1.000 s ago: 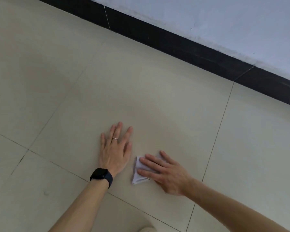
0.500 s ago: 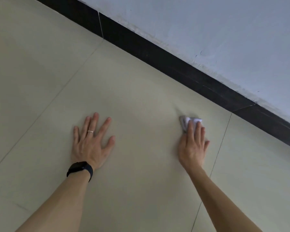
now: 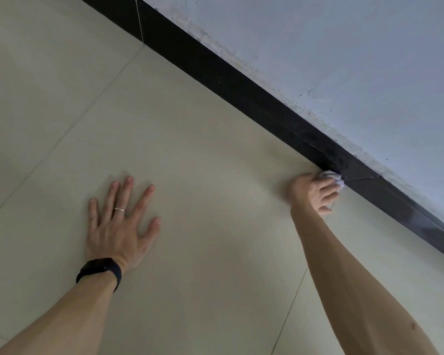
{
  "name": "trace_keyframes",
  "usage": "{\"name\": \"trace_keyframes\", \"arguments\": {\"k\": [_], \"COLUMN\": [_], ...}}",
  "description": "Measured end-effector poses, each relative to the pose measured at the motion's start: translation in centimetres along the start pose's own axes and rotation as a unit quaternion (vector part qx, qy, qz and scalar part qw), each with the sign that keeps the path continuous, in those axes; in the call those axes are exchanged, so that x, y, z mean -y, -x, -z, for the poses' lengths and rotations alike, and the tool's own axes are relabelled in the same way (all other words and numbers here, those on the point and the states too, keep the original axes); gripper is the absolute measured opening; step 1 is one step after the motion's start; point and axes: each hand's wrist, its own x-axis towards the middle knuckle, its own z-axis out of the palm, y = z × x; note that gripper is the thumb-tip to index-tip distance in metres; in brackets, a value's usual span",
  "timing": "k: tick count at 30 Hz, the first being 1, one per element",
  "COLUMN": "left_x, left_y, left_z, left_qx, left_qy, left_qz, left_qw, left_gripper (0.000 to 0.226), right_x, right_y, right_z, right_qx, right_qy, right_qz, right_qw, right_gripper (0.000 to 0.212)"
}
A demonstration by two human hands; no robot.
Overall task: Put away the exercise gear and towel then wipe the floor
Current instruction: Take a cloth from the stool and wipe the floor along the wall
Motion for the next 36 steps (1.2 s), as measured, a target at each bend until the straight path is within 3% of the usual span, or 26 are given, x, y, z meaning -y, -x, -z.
{"name": "trace_keyframes", "arguments": {"k": [1,3,5,7,9,10,11,12,14,15,16,17,19,22,25,27,29,30,31,33,34,35,36], "left_x": [0.0,0.0,0.1,0.2,0.1,0.1,0.1,0.1,0.2,0.3,0.4,0.4,0.7,1.0,1.4,3.0,5.7,7.2,8.6,10.9,11.8,12.4,12.9], "left_y": [0.0,-0.1,0.0,-0.1,-0.2,-0.3,-0.3,-0.2,-0.2,-0.2,-0.3,-0.3,-0.1,-0.3,0.2,2.6,6.4,8.6,10.8,14.1,15.1,15.8,16.2], "left_z": [0.0,-0.1,-0.2,-0.2,0.0,0.0,-0.1,-0.1,-0.3,-0.2,-0.2,-0.3,-0.2,0.3,1.6,1.9,1.9,1.9,1.9,2.2,2.3,2.3,2.2], "left_qx": [-0.004,-0.006,-0.01,-0.016,-0.019,-0.022,-0.024,-0.026,-0.031,-0.03,-0.027,-0.026,-0.028,-0.003,0.039,0.016,-0.039,-0.059,-0.066,-0.042,-0.016,0.014,0.036], "left_qy": [0.003,0.002,-0.002,0.005,0.016,0.018,0.019,0.021,0.029,0.032,0.033,0.037,0.051,0.057,0.08,0.096,0.079,0.072,0.066,0.049,0.044,0.049,0.062], "left_qz": [-0.001,-0.006,-0.008,-0.013,-0.022,-0.026,-0.027,-0.026,-0.028,-0.03,-0.031,-0.032,-0.034,-0.042,-0.06,-0.058,-0.018,0.014,0.049,0.116,0.142,0.161,0.171], "left_qw": [1.0,1.0,1.0,1.0,0.999,0.999,0.999,0.999,0.999,0.999,0.999,0.998,0.998,0.997,0.994,0.994,0.996,0.996,0.994,0.991,0.989,0.986,0.983], "left_gripper": [0.07,0.07,0.07,0.07,0.07,0.07,0.07,0.07,0.07,0.07,0.069,0.067,0.065,0.064,0.062,0.061,0.062,0.063,0.064,0.067,0.067,0.067,0.066], "right_x": [1.3,2.9,2.7,1.2,0.1,0.2,0.4,0.8,2.2,2.4,2.1,1.2,-2.6,-11.1,-18.7,-20.4,-18.5,-16.9,-15.1,-11.4,-10.2,-9.8,-10.2], "right_y": [1.5,5.3,10.0,13.6,13.7,12.5,11.0,9.4,6.8,6.4,6.8,8.1,11.7,18.1,22.2,23.1,22.0,21.5,21.0,21.5,22.7,24.5,26.4], "right_z": [-1.5,-4.8,-7.3,-8.2,-7.6,-7.3,-7.0,-6.8,-5.9,-5.6,-5.6,-5.8,-6.3,-6.3,-5.3,-4.4,-4.6,-5.0,-5.6,-7.1,-8.1,-9.0,-9.9], "right_qx": [-0.034,-0.015,0.073,0.131,0.163,0.16,0.141,0.108,0.055,0.045,0.044,0.05,0.075,0.112,0.161,0.195,0.197,0.183,0.166,0.13,0.122,0.118,0.113], "right_qy": [0.013,0.059,0.13,0.191,0.215,0.221,0.222,0.216,0.184,0.167,0.161,0.166,0.181,0.224,0.257,0.271,0.276,0.278,0.274,0.227,0.197,0.187,0.189], "right_qz": [0.052,0.227,0.45,0.613,0.705,0.719,0.708,0.668,0.514,0.444,0.408,0.413,0.501,0.647,0.739,0.802,0.828,0.819,0.779,0.613,0.531,0.494,0.513], "right_qw": [0.998,0.972,0.881,0.755,0.656,0.639,0.655,0.704,0.836,0.879,0.897,0.894,0.843,0.72,0.601,0.495,0.446,0.468,0.539,0.746,0.815,0.841,0.83], "right_gripper": [0.065,0.06,0.057,0.055,0.055,0.056,0.056,0.056,0.054,0.054,0.054,0.054,0.054,0.054,0.059,0.064,0.063,0.061,0.059,0.056,0.056,0.057,0.058]}}
